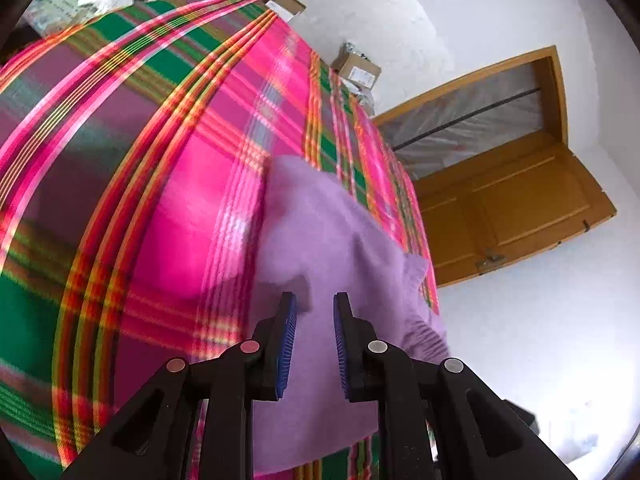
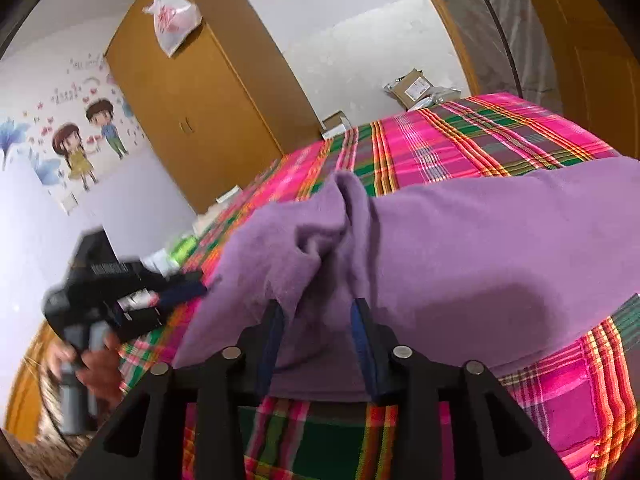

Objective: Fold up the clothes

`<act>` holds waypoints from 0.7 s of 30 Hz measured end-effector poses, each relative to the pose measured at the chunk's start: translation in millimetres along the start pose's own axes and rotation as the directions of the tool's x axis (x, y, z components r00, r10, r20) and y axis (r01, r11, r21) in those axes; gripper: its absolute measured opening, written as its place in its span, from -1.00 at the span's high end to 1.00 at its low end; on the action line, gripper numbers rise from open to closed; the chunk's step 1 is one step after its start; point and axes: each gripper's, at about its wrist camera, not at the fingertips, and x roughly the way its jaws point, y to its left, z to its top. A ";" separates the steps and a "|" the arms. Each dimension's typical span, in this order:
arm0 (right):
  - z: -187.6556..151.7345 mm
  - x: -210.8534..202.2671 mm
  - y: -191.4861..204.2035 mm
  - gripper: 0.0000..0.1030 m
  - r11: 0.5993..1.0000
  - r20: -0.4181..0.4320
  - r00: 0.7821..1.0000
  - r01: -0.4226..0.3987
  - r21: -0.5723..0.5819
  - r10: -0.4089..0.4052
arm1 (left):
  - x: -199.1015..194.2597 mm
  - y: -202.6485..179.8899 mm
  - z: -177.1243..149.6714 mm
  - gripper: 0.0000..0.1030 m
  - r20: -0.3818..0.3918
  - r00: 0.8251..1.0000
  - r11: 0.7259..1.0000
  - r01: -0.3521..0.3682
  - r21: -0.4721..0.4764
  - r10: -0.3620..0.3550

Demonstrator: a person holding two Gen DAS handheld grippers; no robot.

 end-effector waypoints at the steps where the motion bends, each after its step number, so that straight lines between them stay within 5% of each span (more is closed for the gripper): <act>1: 3.2 -3.2 -1.4 0.24 1.000 0.011 1.000 -0.012 0.010 0.011 | 0.2 1.6 -1.8 0.65 -0.003 1.000 1.000 -0.007 0.002 0.007; 5: 22.6 -9.3 -14.0 0.17 0.998 0.039 0.999 -0.028 0.063 0.026 | -1.5 4.0 -7.0 0.65 -0.011 1.000 1.000 0.003 0.008 -0.003; 17: 37.6 61.5 -28.7 0.03 0.995 -0.205 0.978 -0.021 0.099 0.041 | 2.1 2.2 -17.0 0.65 -0.027 0.999 0.998 -0.037 0.053 0.039; 21: 40.4 56.6 -30.6 0.55 0.993 -0.188 0.979 -0.056 0.108 0.076 | 2.1 5.5 -16.9 0.65 -0.029 0.999 0.998 -0.037 0.046 0.038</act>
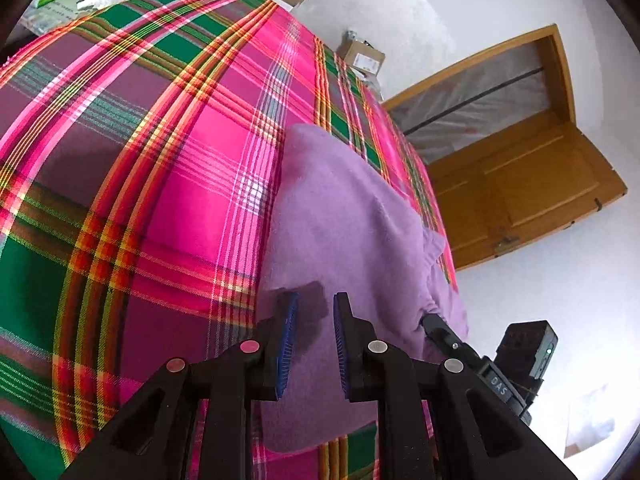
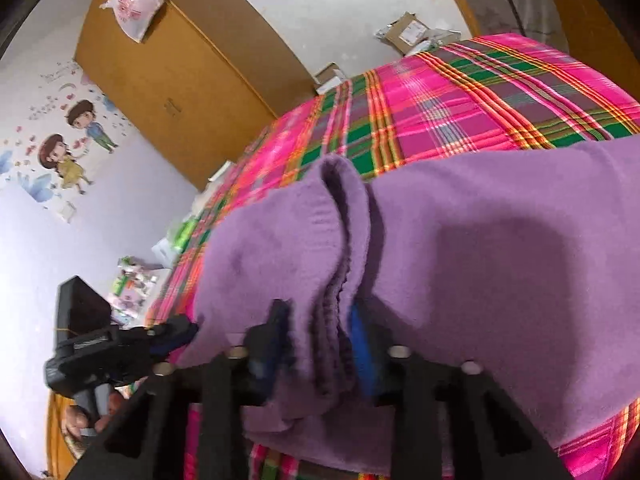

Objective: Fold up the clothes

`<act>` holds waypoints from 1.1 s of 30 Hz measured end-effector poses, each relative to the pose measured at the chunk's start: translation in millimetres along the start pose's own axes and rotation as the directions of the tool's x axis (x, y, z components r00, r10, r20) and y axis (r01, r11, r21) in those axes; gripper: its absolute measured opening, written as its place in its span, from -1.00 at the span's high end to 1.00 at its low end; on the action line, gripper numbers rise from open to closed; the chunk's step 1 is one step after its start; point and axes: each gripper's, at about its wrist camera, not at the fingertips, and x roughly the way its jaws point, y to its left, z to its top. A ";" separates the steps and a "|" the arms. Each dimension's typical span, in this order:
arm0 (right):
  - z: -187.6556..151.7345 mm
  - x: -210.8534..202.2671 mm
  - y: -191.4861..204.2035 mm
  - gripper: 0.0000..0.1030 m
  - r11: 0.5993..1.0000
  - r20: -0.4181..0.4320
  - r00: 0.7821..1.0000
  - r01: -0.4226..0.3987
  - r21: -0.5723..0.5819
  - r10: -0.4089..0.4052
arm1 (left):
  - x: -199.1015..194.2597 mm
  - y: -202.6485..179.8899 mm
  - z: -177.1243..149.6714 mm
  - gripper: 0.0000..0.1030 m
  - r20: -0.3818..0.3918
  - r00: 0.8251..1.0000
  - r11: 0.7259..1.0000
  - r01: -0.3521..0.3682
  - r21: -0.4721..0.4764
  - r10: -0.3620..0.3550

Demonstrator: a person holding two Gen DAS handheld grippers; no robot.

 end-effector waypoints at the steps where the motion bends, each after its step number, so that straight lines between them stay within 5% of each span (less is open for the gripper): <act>1: 0.7 -3.4 -0.1 0.58 1.000 0.008 1.000 -0.015 0.000 0.015 | -0.1 0.6 0.1 0.65 0.000 1.000 1.000 -0.001 -0.005 0.001; 9: 1.1 -40.1 -0.2 0.63 1.000 0.121 0.993 -0.007 0.023 0.004 | -3.4 -7.1 -1.6 0.65 0.021 1.000 1.000 -0.012 0.014 0.012; 13: -5.5 -31.0 -19.8 0.59 0.994 0.071 0.994 0.082 0.066 -0.087 | 4.4 -6.6 -2.5 0.65 0.000 1.000 1.000 -0.026 0.016 0.026; 18: -1.6 -26.9 -26.0 0.42 0.993 0.057 0.993 0.104 0.059 -0.107 | 7.0 -7.2 -3.1 0.65 -0.002 1.000 0.999 -0.029 0.018 0.029; 24: 26.1 -29.5 -12.2 0.34 0.989 0.136 0.981 0.142 -0.030 -0.137 | 6.2 -7.3 -2.6 0.65 0.001 0.999 0.998 -0.050 0.041 0.050; 33: 68.7 3.5 -17.7 0.39 0.989 0.081 0.987 0.140 -0.044 -0.136 | 8.0 -11.1 0.4 0.65 -0.004 0.998 0.997 -0.058 0.049 0.059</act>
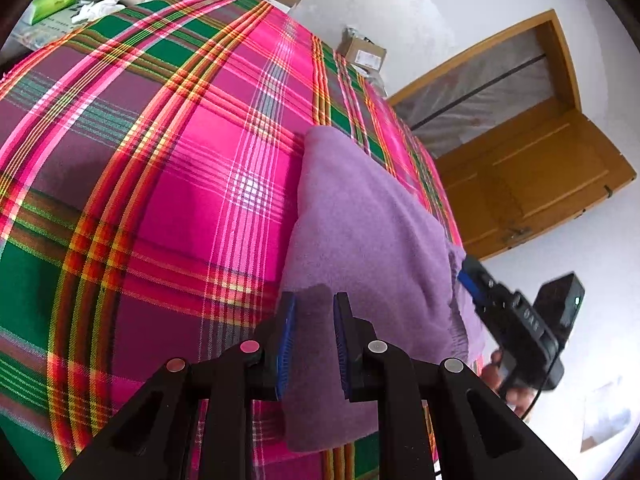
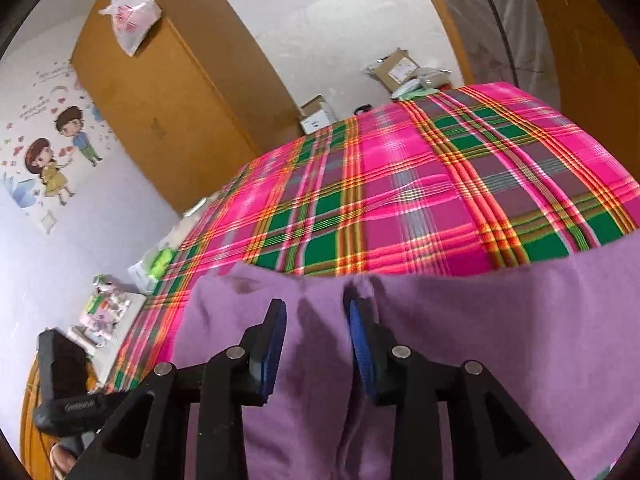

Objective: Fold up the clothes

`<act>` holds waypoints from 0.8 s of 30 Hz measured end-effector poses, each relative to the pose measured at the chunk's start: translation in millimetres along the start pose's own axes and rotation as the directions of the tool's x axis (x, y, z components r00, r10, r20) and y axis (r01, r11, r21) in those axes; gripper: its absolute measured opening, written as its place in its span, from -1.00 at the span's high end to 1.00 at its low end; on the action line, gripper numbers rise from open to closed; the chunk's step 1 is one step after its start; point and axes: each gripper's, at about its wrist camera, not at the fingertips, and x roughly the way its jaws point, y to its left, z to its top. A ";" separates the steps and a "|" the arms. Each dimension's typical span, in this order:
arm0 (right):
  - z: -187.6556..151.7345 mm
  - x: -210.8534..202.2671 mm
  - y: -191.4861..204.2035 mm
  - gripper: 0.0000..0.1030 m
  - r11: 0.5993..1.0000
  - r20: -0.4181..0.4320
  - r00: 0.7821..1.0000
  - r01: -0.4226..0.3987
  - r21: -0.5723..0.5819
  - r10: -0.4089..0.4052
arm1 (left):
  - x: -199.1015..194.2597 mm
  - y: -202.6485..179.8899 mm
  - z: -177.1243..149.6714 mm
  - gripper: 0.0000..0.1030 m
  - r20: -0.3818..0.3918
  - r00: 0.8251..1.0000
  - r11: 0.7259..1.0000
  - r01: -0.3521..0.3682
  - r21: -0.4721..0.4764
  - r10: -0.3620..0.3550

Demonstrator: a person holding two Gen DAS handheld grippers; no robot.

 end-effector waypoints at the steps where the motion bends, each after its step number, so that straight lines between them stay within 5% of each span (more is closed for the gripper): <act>1: 2.3 3.7 -0.7 0.55 1.000 -0.012 1.000 -0.010 0.002 0.010 | -0.2 -0.2 0.0 0.65 0.000 1.000 1.000 -0.001 0.002 0.001; 2: 4.0 6.7 -0.6 0.86 1.000 -0.024 1.000 -0.017 -0.003 0.017 | -0.4 -0.4 -0.1 0.65 0.000 1.000 1.000 -0.002 0.005 0.002; 7: 9.6 -0.6 1.1 0.89 0.996 0.059 0.995 0.077 -0.045 -0.075 | 0.0 -0.2 0.7 0.65 0.000 1.000 1.000 0.003 0.004 -0.003; 15: 3.2 24.8 1.0 0.69 0.964 -0.021 0.969 0.243 -0.108 -0.246 | -2.0 8.1 -2.6 0.65 -0.006 1.000 1.000 -0.008 -0.020 0.008; 20: 0.0 -7.6 9.3 0.67 0.967 0.053 0.973 0.231 -0.112 -0.226 | -2.0 6.2 -2.6 0.65 -0.012 1.000 1.000 -0.016 -0.014 0.016; 24: -22.7 -31.5 34.8 0.67 0.960 0.120 0.983 0.163 -0.228 -0.138 | -5.3 8.5 -4.7 0.65 -0.017 1.000 1.000 -0.018 -0.012 0.018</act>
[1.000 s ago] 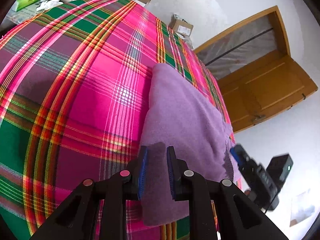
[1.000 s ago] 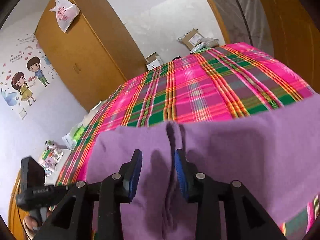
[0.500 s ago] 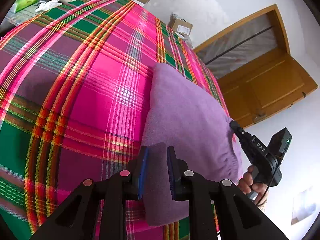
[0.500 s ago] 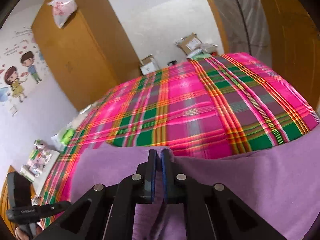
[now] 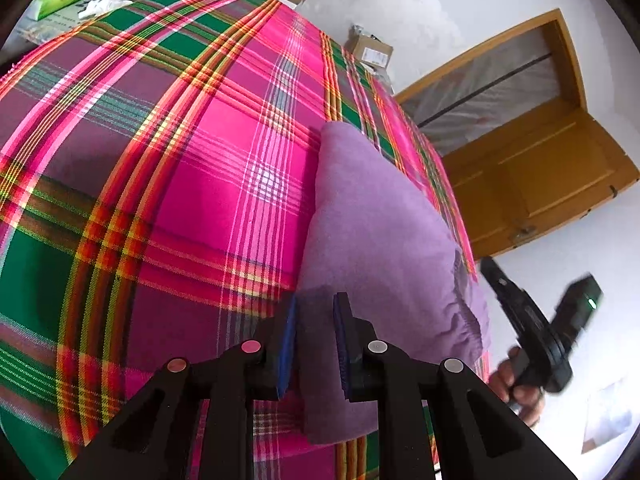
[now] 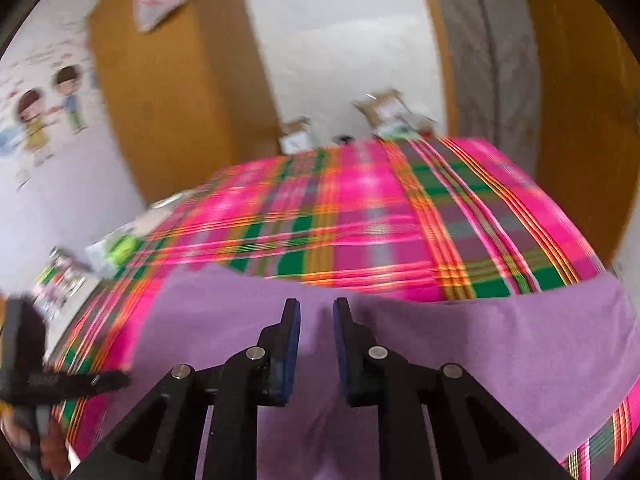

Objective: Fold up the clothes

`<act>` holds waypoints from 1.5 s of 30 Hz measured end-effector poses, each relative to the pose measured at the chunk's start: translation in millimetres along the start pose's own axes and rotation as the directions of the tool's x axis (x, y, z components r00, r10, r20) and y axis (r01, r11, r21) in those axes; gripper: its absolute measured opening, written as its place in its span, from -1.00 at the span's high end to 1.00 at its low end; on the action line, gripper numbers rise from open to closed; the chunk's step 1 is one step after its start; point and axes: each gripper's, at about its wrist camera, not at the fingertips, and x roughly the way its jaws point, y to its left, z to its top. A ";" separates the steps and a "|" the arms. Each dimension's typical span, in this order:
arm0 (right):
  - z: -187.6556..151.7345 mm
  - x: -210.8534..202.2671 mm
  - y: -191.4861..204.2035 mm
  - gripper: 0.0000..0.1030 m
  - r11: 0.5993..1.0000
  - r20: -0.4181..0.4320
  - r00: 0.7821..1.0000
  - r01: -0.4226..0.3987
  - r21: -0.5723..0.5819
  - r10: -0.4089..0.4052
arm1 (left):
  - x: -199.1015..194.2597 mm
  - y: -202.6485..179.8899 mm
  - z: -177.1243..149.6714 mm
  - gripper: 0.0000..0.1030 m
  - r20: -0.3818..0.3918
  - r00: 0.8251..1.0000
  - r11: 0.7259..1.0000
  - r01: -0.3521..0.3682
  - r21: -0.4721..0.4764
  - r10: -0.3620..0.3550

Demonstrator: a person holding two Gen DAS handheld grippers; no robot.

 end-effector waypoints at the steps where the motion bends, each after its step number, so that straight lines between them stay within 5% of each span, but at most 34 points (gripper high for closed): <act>1: -6.6 -4.0 8.6 0.67 0.999 0.002 1.000 -0.014 -0.041 0.015 | -0.8 0.5 -1.2 0.65 -0.001 1.000 1.000 0.001 -0.002 -0.001; 6: -44.7 -1.5 32.0 0.67 0.988 -0.080 0.997 -0.006 -0.151 -0.006 | -5.0 -0.1 -6.4 0.65 -0.011 1.000 1.000 -0.001 0.007 0.001; 9: -62.6 -5.2 27.3 0.66 0.986 -0.059 0.997 0.041 -0.164 -0.052 | -8.1 0.3 -10.8 0.65 -0.019 1.000 1.000 0.004 0.013 -0.003; 18: -66.9 -22.7 38.9 0.62 0.983 -0.051 0.998 0.034 -0.183 -0.044 | -16.0 1.3 -16.9 0.65 -0.033 0.999 1.000 0.013 0.018 -0.012; 28: -87.9 -36.2 53.1 0.59 0.962 -0.046 0.986 0.145 -0.230 -0.159 | -22.4 -4.5 -28.9 0.65 -0.056 0.998 0.998 0.015 0.066 -0.011; 38: -81.1 -19.8 97.7 0.58 0.965 -0.037 0.999 0.004 -0.263 -0.014 | -30.8 -15.6 -47.7 0.65 -0.081 0.997 0.989 0.000 0.145 0.012; 45: -86.3 -6.4 125.7 0.45 0.956 -0.086 0.988 -0.146 -0.254 0.128 | -42.2 -11.4 -45.6 0.65 -0.077 0.997 0.989 0.022 0.149 -0.011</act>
